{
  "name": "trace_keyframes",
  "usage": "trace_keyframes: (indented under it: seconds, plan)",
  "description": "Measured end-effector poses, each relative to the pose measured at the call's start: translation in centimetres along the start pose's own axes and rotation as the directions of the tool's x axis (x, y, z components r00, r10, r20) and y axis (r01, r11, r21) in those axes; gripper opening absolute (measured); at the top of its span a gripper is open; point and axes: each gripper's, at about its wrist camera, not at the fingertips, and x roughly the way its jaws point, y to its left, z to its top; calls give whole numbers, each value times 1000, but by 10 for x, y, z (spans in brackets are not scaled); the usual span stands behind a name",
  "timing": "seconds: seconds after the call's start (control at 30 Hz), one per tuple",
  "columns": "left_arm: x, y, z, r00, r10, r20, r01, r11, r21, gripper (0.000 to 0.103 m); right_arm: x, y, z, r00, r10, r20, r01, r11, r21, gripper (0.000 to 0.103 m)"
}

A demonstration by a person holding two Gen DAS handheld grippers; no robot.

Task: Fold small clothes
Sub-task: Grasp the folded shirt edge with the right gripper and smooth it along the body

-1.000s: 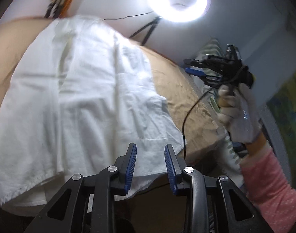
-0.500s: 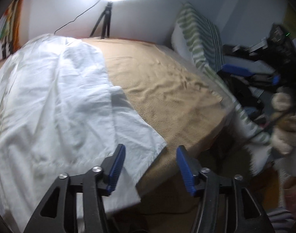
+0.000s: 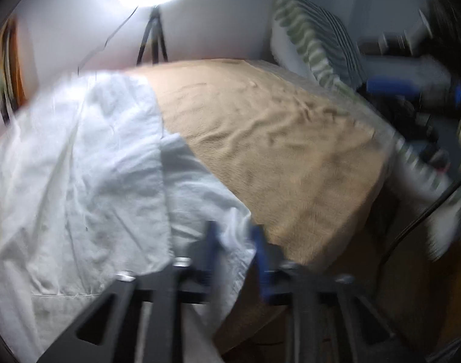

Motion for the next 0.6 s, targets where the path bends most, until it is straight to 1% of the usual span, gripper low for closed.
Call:
trace_keyframes:
  seconds: [0.03,0.07,0.1,0.2,0.33,0.43,0.53,0.6]
  plan:
    - [-1,13,3,999,-50,-12,49,996,-73,4,5,1,0,1000,4,0,-4,1000,-4,53]
    - [-4,24,4,996,-92,-12,89,987,-137,3,11,1,0,1000,2,1,-2,1000,-7,53]
    - [-11,31,4,994,-106,4,105,980,-167,3,18,1,-1,1000,-2,-2,2,1000,-2,53]
    - [-36,37,3,990,-132,58,140,975,-175,3,44,0,0,999,18,-37,-17,1000,26,53]
    - [-59,37,4,983,-153,101,170,968,-186,3,82,6,6,996,43,-81,-41,999,29,53]
    - [-68,38,5,981,-153,122,174,967,-186,3,115,14,15,987,107,-121,-100,993,62,53]
    - [-69,40,6,980,-156,122,176,967,-184,3,150,26,30,978,150,-145,-137,986,93,53]
    - [-69,43,7,979,-163,122,185,963,-198,3,174,32,40,973,165,-164,-147,982,115,62]
